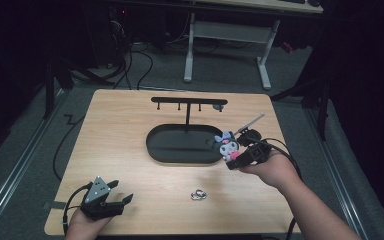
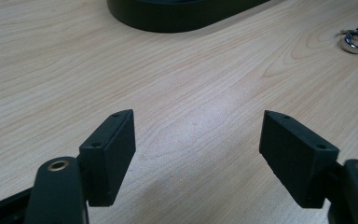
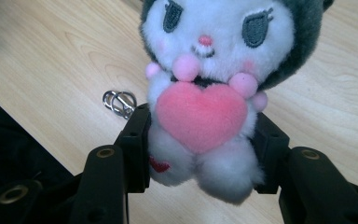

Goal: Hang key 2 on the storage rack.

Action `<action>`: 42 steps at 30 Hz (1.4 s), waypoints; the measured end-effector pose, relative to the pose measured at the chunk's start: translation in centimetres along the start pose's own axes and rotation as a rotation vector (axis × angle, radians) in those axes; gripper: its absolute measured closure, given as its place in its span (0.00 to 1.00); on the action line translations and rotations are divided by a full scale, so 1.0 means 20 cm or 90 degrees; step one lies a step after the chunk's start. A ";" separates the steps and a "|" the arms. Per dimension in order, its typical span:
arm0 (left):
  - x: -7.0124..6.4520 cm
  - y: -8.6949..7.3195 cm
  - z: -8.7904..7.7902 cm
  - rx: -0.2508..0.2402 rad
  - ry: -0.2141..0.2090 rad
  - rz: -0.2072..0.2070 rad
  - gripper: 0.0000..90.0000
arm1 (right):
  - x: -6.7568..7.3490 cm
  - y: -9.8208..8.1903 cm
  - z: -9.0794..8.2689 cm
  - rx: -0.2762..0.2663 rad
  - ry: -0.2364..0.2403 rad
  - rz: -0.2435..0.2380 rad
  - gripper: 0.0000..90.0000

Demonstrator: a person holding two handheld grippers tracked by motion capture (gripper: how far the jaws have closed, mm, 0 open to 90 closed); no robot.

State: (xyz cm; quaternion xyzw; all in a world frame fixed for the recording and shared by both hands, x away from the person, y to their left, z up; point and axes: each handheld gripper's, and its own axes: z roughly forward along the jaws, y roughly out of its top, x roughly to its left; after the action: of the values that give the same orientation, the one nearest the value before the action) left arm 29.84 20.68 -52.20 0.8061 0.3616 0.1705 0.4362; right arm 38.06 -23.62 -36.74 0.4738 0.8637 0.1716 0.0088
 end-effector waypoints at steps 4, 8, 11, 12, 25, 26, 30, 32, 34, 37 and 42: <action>0.00 0.00 0.00 0.002 -0.001 -0.001 0.31 | -0.01 0.01 -0.02 0.003 -0.002 0.000 0.57; 0.00 0.00 0.00 0.002 -0.001 -0.002 0.31 | -0.02 0.03 -0.04 0.001 -0.002 -0.002 0.57; 0.00 -0.01 0.00 0.006 -0.001 0.000 0.31 | -0.02 0.04 -0.06 0.001 0.000 0.002 0.57; 0.00 -0.01 0.00 0.007 0.000 0.000 0.31 | -0.02 0.05 -0.06 0.003 0.001 0.002 0.57; 0.00 -0.02 -0.01 0.008 0.004 -0.004 0.31 | -0.06 0.17 -0.15 0.007 0.002 0.011 0.58; 0.00 -0.02 -0.01 0.009 0.004 -0.003 0.31 | -0.06 0.18 -0.15 0.006 0.003 0.008 0.58; 0.01 -0.02 -0.01 0.010 0.005 -0.002 0.31 | -0.06 0.19 -0.17 0.015 -0.005 0.017 0.58; 0.01 -0.02 -0.01 0.005 0.006 -0.007 0.31 | -0.07 0.20 -0.18 0.012 -0.001 0.011 0.58; 0.01 -0.02 -0.01 0.008 0.005 -0.007 0.31 | -0.08 0.22 -0.19 0.010 -0.004 0.009 0.58; 0.01 -0.02 -0.01 0.011 0.005 -0.007 0.31 | -0.08 0.25 -0.22 0.007 -0.003 0.010 0.58; 0.01 -0.02 0.00 0.010 0.005 -0.007 0.31 | -0.08 0.31 -0.26 0.000 -0.009 0.006 0.58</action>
State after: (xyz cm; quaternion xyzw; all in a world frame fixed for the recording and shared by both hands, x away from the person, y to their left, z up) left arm 29.71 21.03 -52.56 0.8069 0.3689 0.1690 0.4293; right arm 43.08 -23.35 -30.27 0.4793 0.8612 0.1682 0.0139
